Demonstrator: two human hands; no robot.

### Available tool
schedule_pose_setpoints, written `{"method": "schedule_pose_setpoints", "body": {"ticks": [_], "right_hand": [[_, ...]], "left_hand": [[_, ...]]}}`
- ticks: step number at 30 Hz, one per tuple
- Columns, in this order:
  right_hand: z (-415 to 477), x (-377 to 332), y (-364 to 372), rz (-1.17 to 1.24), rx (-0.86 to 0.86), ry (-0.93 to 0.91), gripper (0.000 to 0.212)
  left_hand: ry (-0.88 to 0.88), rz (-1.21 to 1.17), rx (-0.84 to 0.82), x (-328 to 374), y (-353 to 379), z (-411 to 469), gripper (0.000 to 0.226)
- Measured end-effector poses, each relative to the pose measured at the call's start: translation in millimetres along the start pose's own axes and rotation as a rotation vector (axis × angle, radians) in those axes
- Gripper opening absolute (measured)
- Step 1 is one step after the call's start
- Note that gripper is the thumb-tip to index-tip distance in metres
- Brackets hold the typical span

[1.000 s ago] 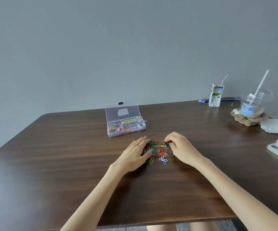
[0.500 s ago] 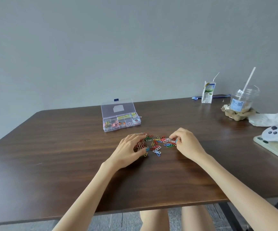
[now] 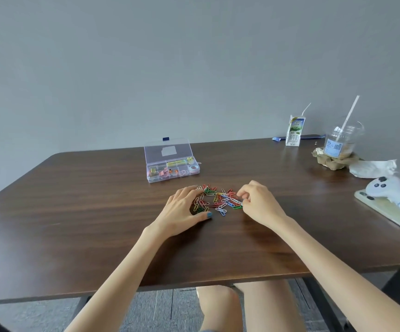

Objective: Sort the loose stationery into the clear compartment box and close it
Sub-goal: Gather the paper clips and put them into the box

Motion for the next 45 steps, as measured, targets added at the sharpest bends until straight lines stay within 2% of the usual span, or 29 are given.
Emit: {"method": "schedule_pose_setpoints", "body": {"ticks": [5,8,10,14,15,17,19,25,29,45], "right_hand": [[-3,-13,8,0.076,-0.106,-0.096,0.033],[-2,-8,0,0.122,-0.056,-0.074,0.031],[0,-4,-1,0.096,-0.108,-0.045,0.03],[8,-9,11,-0.043,-0.321,-0.01,0.087],[9,-13,14,-0.068,-0.343,-0.017,0.096],[14,-21,22,-0.106,-0.344,-0.036,0.102],[19,-27,27,-0.094,-0.31,-0.049,0.092],[21,-34,31,0.014,-0.159,-0.104,0.03],[20,-39,32,0.031,-0.077,-0.136,0.011],[19,-42,24,0.106,-0.037,-0.142,0.006]], "left_hand": [[-0.036,0.01,-0.052,1,0,9,0.072],[-0.015,0.017,-0.064,2,-2,15,0.072],[0.004,0.035,-0.05,0,-5,18,0.073],[-0.074,0.058,-0.121,-12,-4,24,0.083],[-0.086,0.066,-0.139,-15,-3,26,0.082],[-0.073,0.082,-0.14,-18,-3,30,0.074],[-0.042,0.05,-0.11,-20,-4,33,0.062],[-0.027,-0.119,-0.014,-23,-7,36,0.029],[-0.049,-0.147,0.02,-19,-8,39,0.02],[-0.094,-0.134,0.103,-14,-22,36,0.016]]}}
Point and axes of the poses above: each hand's wrist, its own z-axis towards the middle knuckle, its own y-axis out of the palm, x = y × z, the point moved 5 cm from there along z, towards the middle knuckle, and after that the axes turned 13 degrees about y, right-handed, at the moved point
